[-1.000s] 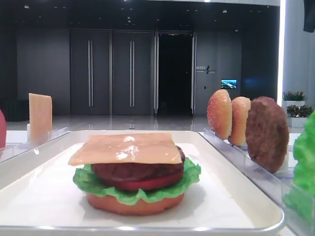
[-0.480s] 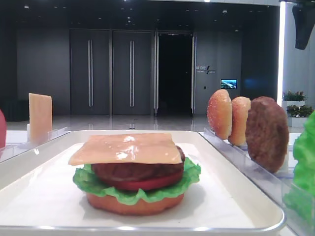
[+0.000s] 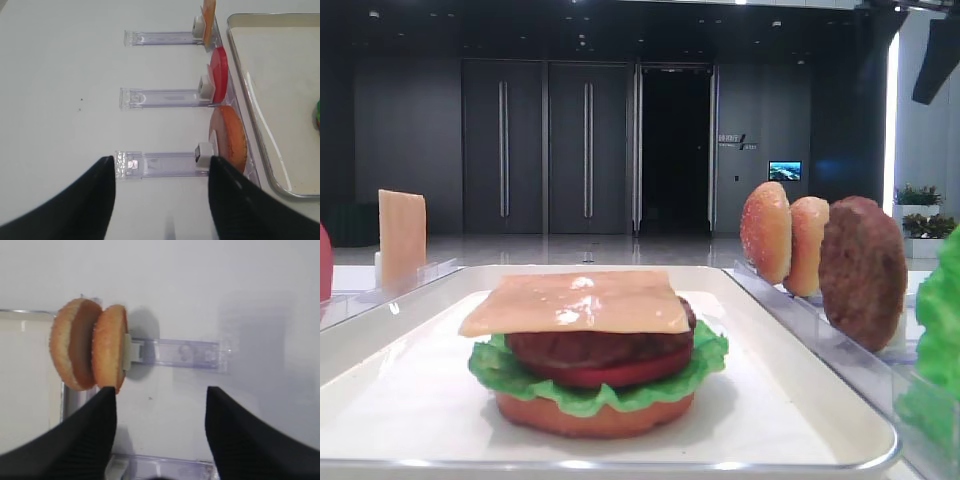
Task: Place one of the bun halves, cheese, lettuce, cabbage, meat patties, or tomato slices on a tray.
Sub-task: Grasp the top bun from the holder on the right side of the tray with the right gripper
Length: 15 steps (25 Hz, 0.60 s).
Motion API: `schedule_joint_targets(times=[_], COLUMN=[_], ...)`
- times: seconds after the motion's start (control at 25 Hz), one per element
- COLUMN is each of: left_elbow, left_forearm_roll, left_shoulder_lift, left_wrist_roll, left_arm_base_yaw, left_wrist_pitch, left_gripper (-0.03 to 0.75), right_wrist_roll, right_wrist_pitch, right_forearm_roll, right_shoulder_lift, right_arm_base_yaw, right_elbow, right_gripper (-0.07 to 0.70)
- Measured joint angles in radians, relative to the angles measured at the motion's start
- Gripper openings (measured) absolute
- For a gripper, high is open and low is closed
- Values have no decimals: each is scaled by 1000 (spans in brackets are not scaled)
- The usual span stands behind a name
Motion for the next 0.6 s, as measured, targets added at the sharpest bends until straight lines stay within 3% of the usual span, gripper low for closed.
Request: schedule_joint_targets(times=[0.24,0.4,0.6], left_elbow=[0,0,0], left_forearm_roll=[0,0,0], left_shoulder_lift=[0,0,0], left_wrist_roll=[0,0,0], left_arm_base_yaw=[0,0,0], left_wrist_pitch=[0,0,0], left_gripper=[454,454,454], right_wrist_roll=[114,139,142], right_wrist_pitch=[-51,-110,-140], right_forearm_roll=[0,0,-3], right_shoulder_lift=[0,0,21], right_arm_base_yaw=[97,151,200], right_elbow=[0,0,0], right_gripper=[416,424,470])
